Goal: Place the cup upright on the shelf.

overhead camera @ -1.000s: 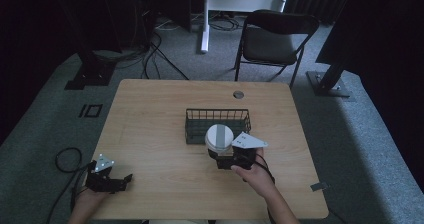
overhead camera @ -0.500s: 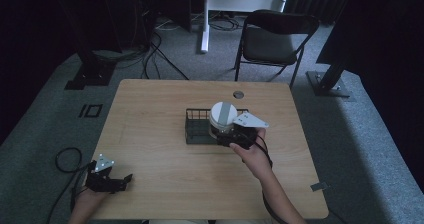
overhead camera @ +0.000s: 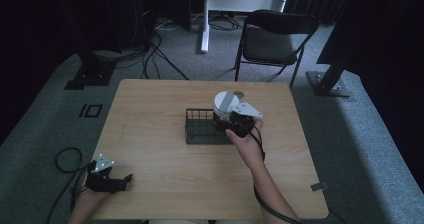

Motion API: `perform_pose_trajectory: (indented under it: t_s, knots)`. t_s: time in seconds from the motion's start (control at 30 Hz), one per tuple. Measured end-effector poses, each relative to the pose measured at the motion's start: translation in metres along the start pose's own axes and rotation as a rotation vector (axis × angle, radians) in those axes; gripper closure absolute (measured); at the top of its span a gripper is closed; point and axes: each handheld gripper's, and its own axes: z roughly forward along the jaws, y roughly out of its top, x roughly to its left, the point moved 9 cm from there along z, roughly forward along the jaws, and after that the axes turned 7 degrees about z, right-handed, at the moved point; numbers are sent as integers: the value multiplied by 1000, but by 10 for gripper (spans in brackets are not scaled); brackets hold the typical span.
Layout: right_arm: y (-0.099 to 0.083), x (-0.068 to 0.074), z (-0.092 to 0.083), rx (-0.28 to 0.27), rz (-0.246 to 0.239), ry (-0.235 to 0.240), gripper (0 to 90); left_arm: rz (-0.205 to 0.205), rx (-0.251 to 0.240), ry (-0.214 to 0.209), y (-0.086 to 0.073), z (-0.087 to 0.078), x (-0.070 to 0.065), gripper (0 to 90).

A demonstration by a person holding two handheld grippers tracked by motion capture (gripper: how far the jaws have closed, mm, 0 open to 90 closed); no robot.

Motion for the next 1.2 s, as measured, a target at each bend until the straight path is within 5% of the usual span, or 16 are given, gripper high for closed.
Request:
perform_pose_trajectory:
  t_s: [0.53, 1.2]
  knots:
    - [-19, -10, 30, 90, 83, -182, 182, 0, 0, 0, 0, 0, 0, 6]
    - [-35, -4, 45, 171, 91, -204, 182, 0, 0, 0, 0, 0, 0, 6]
